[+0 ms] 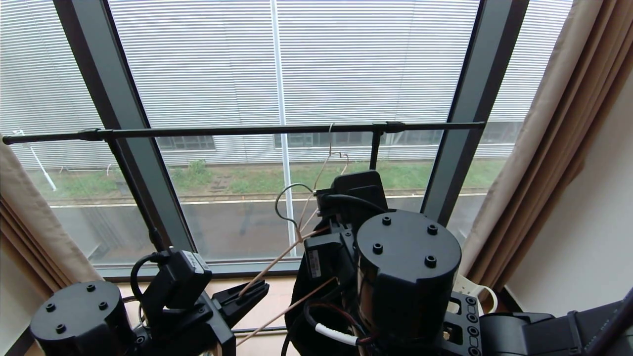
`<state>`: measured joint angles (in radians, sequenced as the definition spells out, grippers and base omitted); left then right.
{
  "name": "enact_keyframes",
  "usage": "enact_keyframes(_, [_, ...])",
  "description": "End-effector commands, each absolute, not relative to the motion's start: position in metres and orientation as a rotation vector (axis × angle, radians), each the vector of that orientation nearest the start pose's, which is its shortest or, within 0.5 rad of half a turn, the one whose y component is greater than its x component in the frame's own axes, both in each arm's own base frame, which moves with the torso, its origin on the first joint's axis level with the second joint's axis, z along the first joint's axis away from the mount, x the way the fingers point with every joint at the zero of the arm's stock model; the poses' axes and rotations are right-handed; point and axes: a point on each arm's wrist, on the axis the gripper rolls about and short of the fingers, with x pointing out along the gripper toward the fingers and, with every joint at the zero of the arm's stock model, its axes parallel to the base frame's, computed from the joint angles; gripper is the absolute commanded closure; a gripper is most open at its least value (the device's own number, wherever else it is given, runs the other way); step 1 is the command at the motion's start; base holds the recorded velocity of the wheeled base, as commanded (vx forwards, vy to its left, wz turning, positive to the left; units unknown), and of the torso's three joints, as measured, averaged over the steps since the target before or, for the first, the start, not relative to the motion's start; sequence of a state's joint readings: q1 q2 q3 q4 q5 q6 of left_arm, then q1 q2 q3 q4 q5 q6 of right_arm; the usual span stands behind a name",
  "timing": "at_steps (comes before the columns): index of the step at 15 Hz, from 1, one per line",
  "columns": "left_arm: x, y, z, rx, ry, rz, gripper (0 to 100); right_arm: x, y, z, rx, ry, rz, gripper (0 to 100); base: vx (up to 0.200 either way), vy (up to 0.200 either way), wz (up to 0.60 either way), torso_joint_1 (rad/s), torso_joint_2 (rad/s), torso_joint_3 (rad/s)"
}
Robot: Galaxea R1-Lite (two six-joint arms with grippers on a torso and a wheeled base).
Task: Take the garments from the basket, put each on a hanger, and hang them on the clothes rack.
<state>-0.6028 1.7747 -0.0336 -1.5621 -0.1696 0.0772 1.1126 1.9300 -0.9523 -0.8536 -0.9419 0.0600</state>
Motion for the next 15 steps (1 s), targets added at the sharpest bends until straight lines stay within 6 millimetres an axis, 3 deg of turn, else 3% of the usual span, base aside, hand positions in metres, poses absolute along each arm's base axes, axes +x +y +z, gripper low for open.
enact_keyframes(1, [0.1696,-0.1216,0.0809,0.123,0.195,-0.772,100,0.1737,0.3145,0.1648,-0.051,0.072,0.172,100,0.0,0.0,0.0,0.0,0.0,0.0])
enact_keyframes(6, [0.1703,-0.1223,0.0815,0.101,0.199,-0.765,100,0.1675,0.3167,0.1648,-0.053,0.072,0.191,100,0.0,0.0,0.0,0.0,0.0,0.0])
enact_keyframes(7, [0.1706,-0.1224,0.0817,0.099,0.198,-0.763,100,0.1671,0.3159,0.1652,-0.052,0.071,0.191,0,0.0,0.0,0.0,0.0,0.0,0.0])
enact_keyframes(15, [0.1714,-0.1226,0.0821,0.097,0.196,-0.749,100,0.165,0.3101,0.1652,-0.058,0.075,0.189,0,0.0,0.0,0.0,0.0,0.0,0.0])
